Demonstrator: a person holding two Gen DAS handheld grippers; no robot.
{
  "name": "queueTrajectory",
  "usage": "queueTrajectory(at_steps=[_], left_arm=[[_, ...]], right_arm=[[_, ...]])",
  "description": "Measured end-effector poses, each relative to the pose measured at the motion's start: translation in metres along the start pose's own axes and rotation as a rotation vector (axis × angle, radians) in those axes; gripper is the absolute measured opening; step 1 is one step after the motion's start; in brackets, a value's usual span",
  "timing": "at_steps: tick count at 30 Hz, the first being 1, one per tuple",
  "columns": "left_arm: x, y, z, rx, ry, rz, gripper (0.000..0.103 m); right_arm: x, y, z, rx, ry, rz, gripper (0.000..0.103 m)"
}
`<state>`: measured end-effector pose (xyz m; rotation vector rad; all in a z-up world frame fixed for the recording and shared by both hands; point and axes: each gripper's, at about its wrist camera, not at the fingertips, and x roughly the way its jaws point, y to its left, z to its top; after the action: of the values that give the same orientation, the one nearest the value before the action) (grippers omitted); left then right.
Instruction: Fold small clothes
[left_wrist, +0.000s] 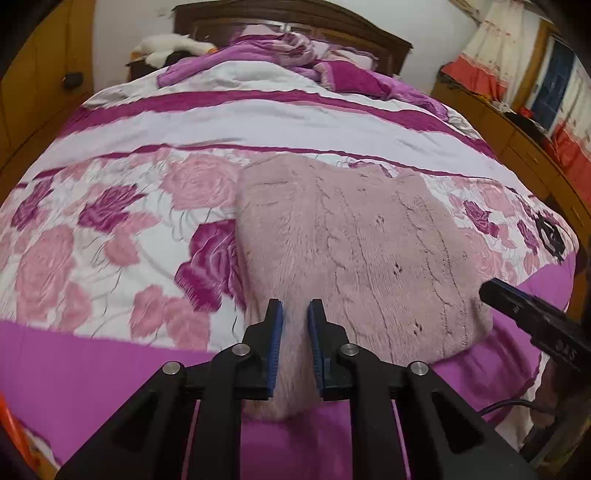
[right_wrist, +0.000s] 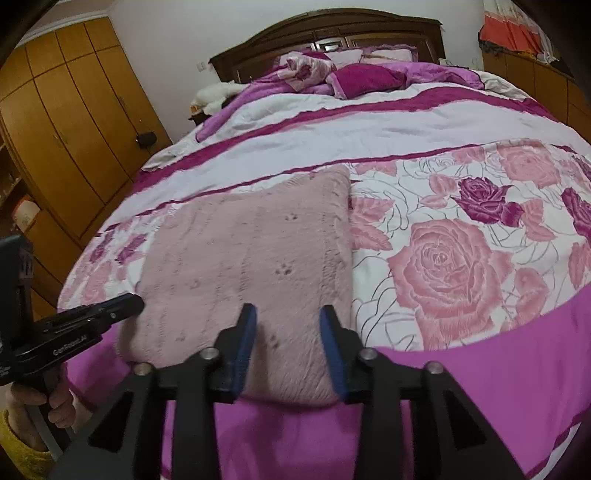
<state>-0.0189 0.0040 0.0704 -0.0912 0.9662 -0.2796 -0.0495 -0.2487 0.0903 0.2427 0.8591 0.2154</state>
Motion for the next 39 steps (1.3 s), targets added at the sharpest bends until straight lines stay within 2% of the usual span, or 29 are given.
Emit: queueTrajectory(at_steps=[4,6,12,20,29,39], left_arm=[[-0.01,-0.002,-0.011,-0.036,0.02,0.013,0.001],[-0.014,-0.005,-0.017,-0.037,0.025,0.027,0.005],[-0.016,-0.013,-0.036,-0.002,-0.003,0.084,0.012],[0.0,-0.009,-0.056,-0.034,0.008,0.143,0.017],[0.011,-0.014,-0.07,0.004,-0.011,0.197,0.02],[0.014,-0.014,-0.071,0.016,-0.025,0.207,0.022]], right_arm=[[-0.015,0.008,-0.01,-0.007,-0.033,-0.004,0.071],[-0.021,0.011,-0.016,-0.014,-0.044,0.0,0.074],[-0.021,0.01,-0.039,-0.025,-0.044,-0.025,0.076],[-0.006,-0.002,-0.067,-0.005,-0.036,-0.083,0.077],[0.002,-0.004,-0.074,-0.016,-0.047,-0.097,0.08],[0.006,-0.008,-0.074,-0.002,-0.043,-0.085,0.082]])
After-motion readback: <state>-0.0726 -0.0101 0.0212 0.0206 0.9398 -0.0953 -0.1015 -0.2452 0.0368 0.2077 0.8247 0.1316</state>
